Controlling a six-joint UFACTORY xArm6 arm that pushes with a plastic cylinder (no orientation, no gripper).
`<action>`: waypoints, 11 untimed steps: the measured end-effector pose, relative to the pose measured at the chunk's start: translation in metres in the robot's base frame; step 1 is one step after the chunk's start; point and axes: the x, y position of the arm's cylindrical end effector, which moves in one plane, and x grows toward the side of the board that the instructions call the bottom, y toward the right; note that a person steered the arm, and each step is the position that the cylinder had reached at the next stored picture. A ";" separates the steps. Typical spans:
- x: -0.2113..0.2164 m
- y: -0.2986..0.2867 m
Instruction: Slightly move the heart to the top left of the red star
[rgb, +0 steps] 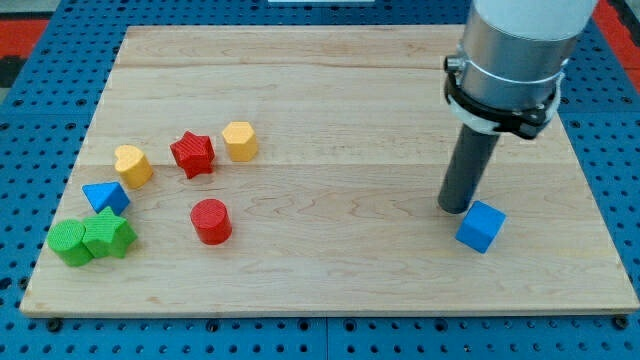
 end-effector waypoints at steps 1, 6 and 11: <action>0.013 0.001; -0.030 -0.222; -0.026 -0.363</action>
